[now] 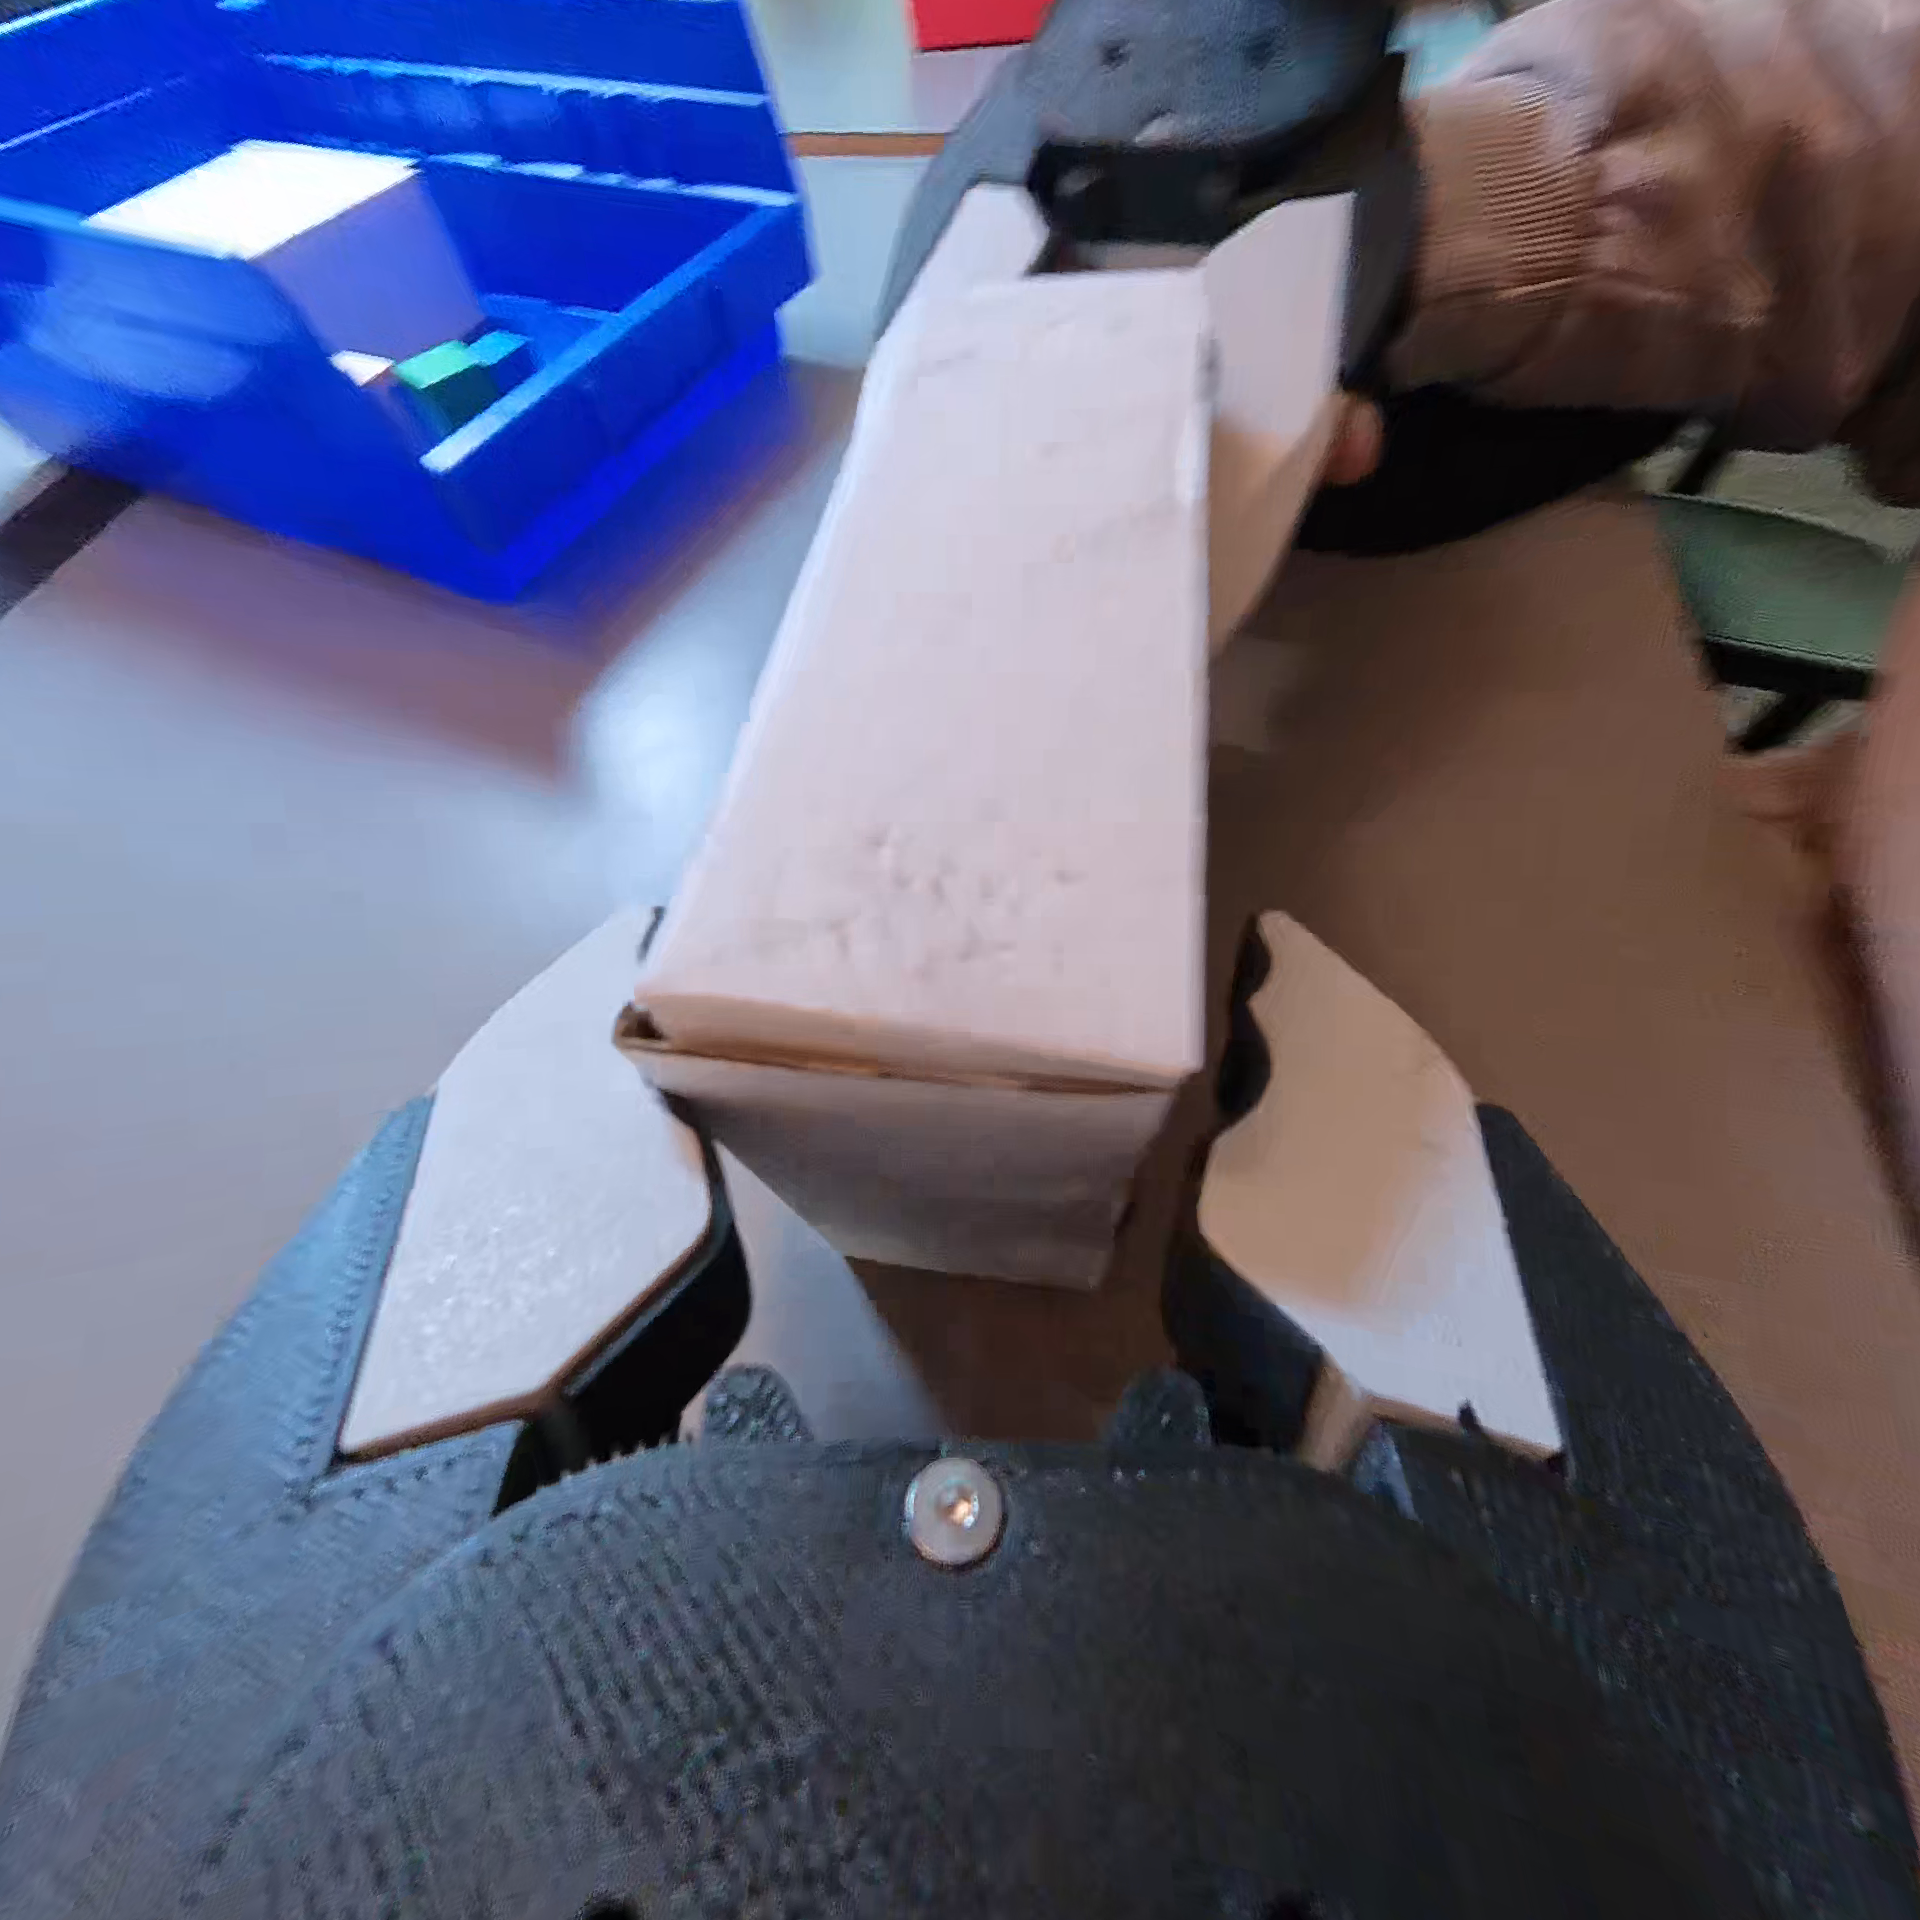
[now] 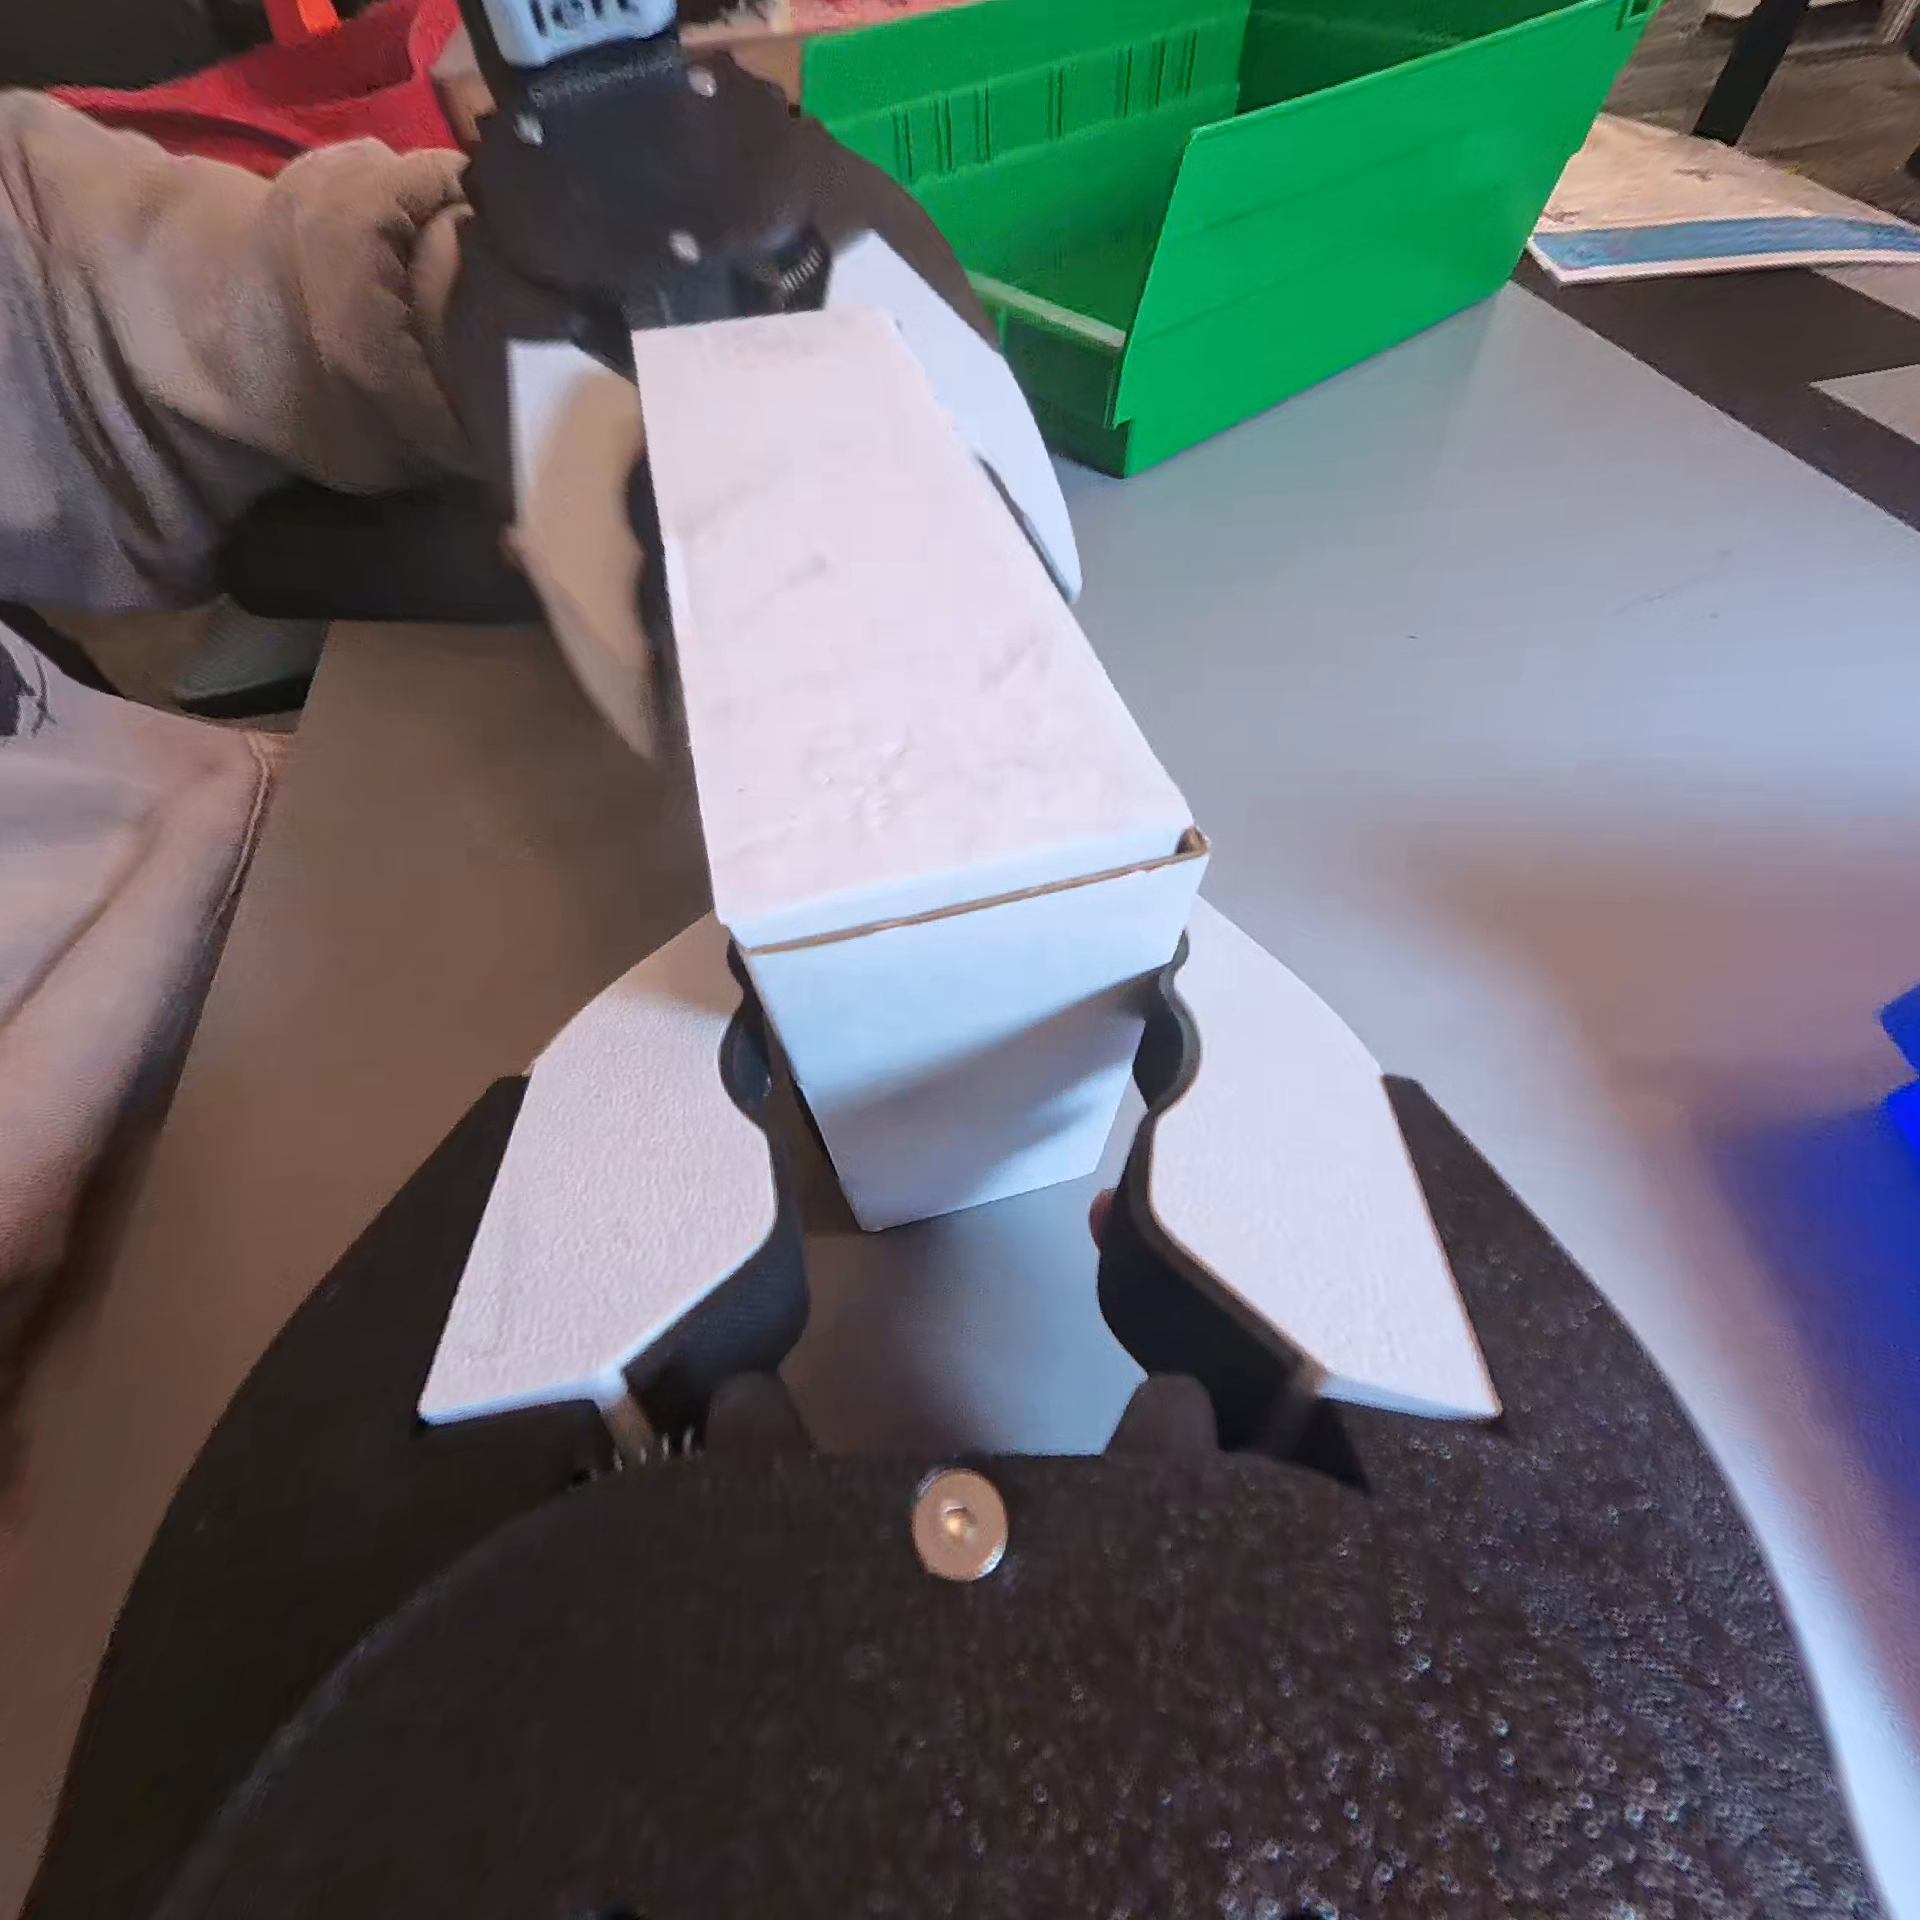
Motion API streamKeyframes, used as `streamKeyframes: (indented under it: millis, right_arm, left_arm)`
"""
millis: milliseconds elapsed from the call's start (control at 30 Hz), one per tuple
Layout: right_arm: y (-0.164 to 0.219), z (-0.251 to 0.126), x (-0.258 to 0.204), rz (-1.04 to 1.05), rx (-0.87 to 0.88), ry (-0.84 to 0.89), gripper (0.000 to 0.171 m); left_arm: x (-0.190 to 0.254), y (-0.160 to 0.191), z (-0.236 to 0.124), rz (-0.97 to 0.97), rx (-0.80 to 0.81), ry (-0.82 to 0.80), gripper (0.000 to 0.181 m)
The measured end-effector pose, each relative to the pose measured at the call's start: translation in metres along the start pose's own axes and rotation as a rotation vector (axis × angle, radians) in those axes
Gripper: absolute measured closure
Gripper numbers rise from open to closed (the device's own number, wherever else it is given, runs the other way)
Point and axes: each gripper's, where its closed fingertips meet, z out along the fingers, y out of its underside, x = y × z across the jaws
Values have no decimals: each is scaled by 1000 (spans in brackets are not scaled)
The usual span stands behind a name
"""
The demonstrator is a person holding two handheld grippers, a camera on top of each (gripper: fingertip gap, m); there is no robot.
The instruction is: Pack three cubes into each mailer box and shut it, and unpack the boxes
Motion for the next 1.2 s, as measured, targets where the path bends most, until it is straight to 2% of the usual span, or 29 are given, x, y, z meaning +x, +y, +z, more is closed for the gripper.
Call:
streamKeyframes:
  millis: [33, 200, 333, 433, 567, 733, 1000, 1200]
  right_arm:
    - [1, -1, 0, -8, -8, 8, 101]
    - [0, -8, 4, -50, -46, 79, 100]
    - [-37, -31, 4, -177, -21, 219, 103]
    - [-59, -34, -3, -426, -89, 378, 113]
    - [-66, -19, -15, -753, -227, 512, 124]
    - [-71, -9, -20, -925, -317, 572, 129]
    - [-67, -8, -21, -872, -368, 535, 135]
    - [-65, -10, -19, -698, -367, 408, 142]
  left_arm:
    - [-4, 2, 4, -14, 8, -35, 85]
    - [-4, -1, 7, -15, 24, -42, 87]
    - [-5, 0, 8, -25, 2, -61, 91]
    - [-6, 1, 8, -39, -4, -80, 91]
    - [-7, 2, 8, -50, -17, -97, 91]
    - [-8, 3, 8, -52, -36, -106, 92]
    - [-8, 5, 7, -41, -59, -111, 93]
    - [-8, 6, 8, -35, -63, -113, 94]
